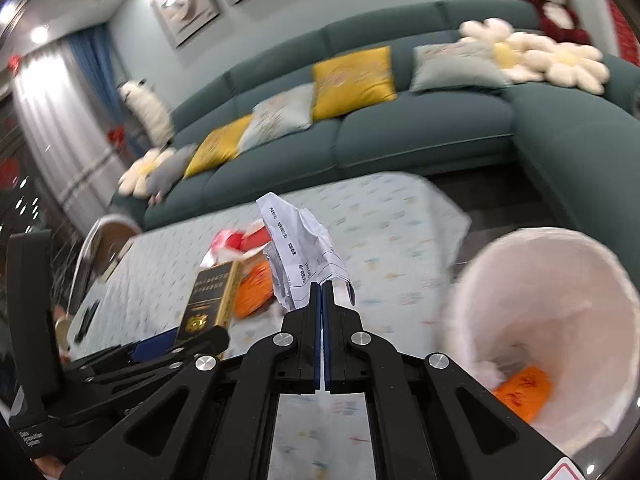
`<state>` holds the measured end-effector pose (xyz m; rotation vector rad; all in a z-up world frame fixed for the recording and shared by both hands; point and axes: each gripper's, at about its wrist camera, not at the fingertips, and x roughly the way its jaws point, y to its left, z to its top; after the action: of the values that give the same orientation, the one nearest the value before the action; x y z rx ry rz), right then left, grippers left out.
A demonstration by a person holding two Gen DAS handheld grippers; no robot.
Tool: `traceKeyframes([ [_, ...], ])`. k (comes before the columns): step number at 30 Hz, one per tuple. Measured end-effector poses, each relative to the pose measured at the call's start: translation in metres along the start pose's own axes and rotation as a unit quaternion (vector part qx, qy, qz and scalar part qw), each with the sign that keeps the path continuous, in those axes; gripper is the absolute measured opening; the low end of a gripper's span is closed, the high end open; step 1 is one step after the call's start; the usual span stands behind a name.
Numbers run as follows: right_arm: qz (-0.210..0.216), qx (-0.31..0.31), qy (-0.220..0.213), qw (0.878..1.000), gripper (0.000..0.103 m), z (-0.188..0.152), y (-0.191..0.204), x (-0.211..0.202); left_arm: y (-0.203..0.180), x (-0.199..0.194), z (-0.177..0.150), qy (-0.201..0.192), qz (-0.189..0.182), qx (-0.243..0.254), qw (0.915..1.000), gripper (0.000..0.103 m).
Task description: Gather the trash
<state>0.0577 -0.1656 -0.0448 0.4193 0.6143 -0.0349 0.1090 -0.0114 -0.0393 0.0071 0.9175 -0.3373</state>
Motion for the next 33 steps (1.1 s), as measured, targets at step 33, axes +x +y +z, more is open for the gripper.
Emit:
traceKeyframes([
  [33, -0.159, 0.152, -0.072, 0.973, 0.022, -0.007, -0.144, -0.068, -0.173, 0.039, -0.009, 0.025, -0.130, 0.126, 0.9832, 0.069],
])
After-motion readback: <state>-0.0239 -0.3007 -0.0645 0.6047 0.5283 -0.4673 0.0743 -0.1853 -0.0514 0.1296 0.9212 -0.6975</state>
